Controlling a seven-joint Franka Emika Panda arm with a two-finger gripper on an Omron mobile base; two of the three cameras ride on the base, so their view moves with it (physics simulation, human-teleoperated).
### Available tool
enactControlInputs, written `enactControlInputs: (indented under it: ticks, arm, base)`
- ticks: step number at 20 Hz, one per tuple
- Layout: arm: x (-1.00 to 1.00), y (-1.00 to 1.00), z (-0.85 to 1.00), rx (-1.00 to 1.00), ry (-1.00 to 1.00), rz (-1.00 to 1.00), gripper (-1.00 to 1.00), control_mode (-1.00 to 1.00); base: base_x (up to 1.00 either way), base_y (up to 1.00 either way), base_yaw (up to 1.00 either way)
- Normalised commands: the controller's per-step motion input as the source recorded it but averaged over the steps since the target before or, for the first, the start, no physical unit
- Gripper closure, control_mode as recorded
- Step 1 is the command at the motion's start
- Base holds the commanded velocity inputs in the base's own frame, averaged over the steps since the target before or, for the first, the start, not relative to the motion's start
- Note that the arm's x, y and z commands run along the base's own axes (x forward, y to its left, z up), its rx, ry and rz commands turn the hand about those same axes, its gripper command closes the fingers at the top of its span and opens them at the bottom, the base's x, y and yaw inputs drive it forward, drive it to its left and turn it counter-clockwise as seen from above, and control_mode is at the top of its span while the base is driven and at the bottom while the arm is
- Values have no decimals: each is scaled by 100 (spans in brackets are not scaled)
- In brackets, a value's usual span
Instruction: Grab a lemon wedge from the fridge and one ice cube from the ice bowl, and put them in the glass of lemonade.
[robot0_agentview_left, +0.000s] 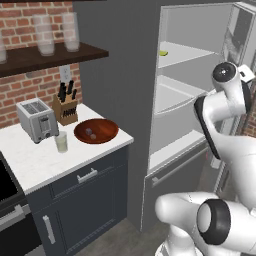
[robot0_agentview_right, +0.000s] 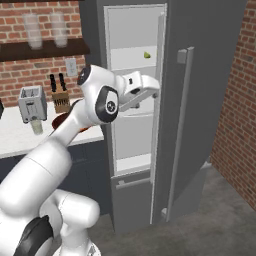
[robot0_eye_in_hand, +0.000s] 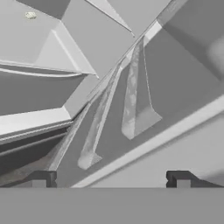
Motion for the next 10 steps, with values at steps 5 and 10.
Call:
enactControlInputs:
  ticks: [5, 10]
  arm:
    - [0, -100, -11, 0, 0, -14, -100, -100]
    - [1, -100, -5, 2, 0, -17, -100, -100]
  base:
    - [0, 0, 0]
    - [0, 0, 0]
